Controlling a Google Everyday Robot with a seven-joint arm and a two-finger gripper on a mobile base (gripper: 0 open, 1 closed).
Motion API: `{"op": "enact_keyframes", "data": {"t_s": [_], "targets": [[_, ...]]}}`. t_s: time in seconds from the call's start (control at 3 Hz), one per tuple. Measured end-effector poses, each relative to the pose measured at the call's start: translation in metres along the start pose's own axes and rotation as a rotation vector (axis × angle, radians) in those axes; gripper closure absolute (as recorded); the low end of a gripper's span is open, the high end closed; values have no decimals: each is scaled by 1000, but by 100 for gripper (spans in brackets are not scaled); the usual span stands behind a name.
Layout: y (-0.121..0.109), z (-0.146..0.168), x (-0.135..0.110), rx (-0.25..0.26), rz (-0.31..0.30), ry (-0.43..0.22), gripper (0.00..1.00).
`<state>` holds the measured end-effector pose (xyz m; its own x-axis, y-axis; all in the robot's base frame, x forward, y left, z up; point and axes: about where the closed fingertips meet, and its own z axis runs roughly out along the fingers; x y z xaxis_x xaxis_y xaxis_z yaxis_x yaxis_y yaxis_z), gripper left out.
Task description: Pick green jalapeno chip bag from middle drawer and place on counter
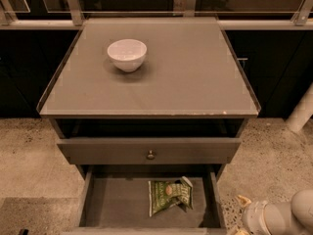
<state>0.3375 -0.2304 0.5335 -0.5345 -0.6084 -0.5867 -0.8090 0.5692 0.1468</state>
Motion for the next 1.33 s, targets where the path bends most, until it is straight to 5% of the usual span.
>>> {"op": "enact_keyframes", "data": {"t_s": [0.67, 1.0, 1.33], "targets": [[-5, 6, -4, 4, 7, -48, 0], [-20, 47, -41, -21, -27, -119, 0], [-20, 47, -41, -22, -27, -120, 0]]}}
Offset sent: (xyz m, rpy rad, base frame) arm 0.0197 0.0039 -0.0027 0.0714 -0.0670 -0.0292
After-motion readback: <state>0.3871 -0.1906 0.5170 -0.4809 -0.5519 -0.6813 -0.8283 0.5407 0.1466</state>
